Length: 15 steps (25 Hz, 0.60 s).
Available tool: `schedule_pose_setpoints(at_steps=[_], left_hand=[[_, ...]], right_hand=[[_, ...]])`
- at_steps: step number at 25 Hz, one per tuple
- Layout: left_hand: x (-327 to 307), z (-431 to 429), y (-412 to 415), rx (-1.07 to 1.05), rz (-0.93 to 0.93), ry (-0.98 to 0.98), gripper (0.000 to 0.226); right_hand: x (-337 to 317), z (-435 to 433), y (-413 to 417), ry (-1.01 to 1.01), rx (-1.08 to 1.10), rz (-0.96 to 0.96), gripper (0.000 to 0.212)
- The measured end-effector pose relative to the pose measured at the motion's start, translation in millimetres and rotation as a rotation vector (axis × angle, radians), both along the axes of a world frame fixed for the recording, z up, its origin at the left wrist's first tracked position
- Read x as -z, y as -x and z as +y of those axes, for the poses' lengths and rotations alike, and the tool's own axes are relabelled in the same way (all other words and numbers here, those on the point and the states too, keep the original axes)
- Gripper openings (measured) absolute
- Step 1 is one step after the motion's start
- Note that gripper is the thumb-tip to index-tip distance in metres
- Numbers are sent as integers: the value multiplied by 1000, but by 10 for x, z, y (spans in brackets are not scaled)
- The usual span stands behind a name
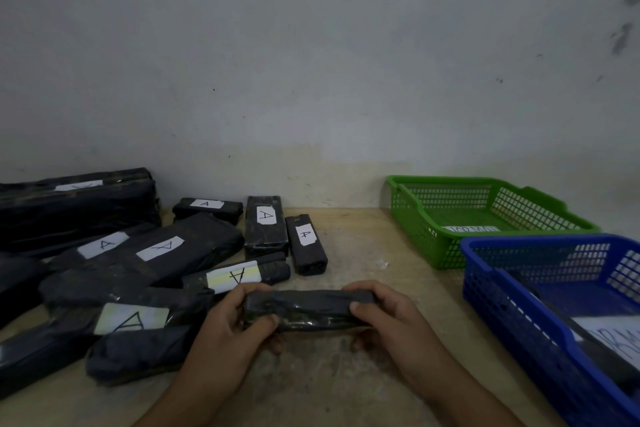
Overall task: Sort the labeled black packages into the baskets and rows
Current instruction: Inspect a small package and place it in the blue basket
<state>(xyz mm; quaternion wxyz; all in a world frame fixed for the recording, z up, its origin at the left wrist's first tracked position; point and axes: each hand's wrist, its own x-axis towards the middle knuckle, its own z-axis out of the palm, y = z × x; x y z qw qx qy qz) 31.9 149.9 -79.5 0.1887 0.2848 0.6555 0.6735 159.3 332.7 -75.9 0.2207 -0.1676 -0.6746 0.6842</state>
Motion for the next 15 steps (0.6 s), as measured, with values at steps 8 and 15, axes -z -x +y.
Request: schedule_pose_setpoints(at_steps=[8,15], left_hand=[[-13,45,-30,-3,-99,-21,14],[25,66,0,-19,-147,-85,18]], right_hand=[[15,17,-17,-174,48,82,14],[14,-8,-13,138,-63,161,22]])
